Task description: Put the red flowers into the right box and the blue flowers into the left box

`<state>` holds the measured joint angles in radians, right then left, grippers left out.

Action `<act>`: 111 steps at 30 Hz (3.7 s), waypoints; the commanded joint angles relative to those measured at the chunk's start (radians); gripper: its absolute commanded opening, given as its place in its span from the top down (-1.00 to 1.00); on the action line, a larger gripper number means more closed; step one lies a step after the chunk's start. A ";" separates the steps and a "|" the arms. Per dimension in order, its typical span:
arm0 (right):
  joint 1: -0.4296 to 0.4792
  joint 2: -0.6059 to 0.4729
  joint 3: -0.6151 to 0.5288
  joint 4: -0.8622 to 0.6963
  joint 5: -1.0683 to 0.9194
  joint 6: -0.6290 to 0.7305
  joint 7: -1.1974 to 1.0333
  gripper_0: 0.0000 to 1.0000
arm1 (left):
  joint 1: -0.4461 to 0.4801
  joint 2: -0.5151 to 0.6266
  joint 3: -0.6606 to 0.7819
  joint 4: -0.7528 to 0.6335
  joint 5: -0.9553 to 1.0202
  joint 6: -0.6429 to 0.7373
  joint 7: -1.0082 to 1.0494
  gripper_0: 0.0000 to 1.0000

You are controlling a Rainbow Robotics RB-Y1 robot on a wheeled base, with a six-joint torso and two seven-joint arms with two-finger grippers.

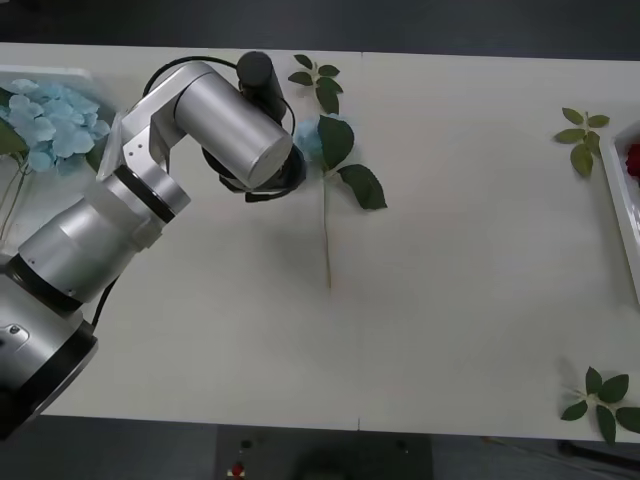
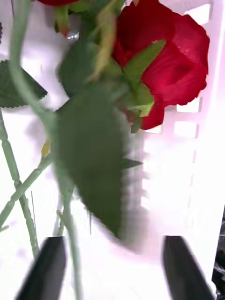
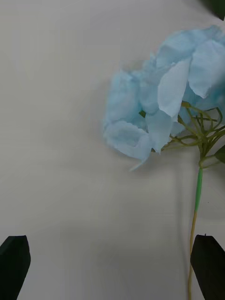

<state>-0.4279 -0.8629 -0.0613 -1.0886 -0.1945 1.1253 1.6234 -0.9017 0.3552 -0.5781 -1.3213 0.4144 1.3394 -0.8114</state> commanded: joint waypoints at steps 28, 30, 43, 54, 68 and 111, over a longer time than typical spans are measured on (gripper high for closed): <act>0.034 -0.215 -0.095 -0.781 -0.901 0.367 -0.135 -0.92 | -0.080 -0.182 -0.238 0.111 -0.095 -0.140 0.198 -1.00; 0.058 -0.266 -0.023 -0.815 -0.974 0.214 -0.158 -0.92 | -0.094 -0.205 -0.241 0.186 -0.114 -0.174 0.193 -1.00; 0.136 -0.383 0.328 -0.953 -1.220 -0.433 -0.114 -0.92 | -0.128 -0.248 -0.241 0.410 -0.184 -0.321 0.181 -1.00; 0.101 -0.343 0.310 -0.958 -1.249 -0.262 0.270 -0.92 | -0.124 -0.248 -0.287 0.527 -0.212 -0.453 0.179 -1.00; -0.112 -0.220 0.141 -0.471 -1.559 0.338 1.082 -0.92 | -0.124 -0.248 -0.287 0.527 -0.213 -0.453 0.164 1.00; -0.121 -0.215 0.196 -0.498 -1.419 0.335 1.082 -0.92 | 0.063 0.332 0.320 -0.544 0.449 0.284 -0.195 1.00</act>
<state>-0.5438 -1.0608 0.1503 -1.5684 -1.6131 1.4640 2.6912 -0.8547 0.6375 -0.3512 -1.8095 0.8077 1.5728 -0.9265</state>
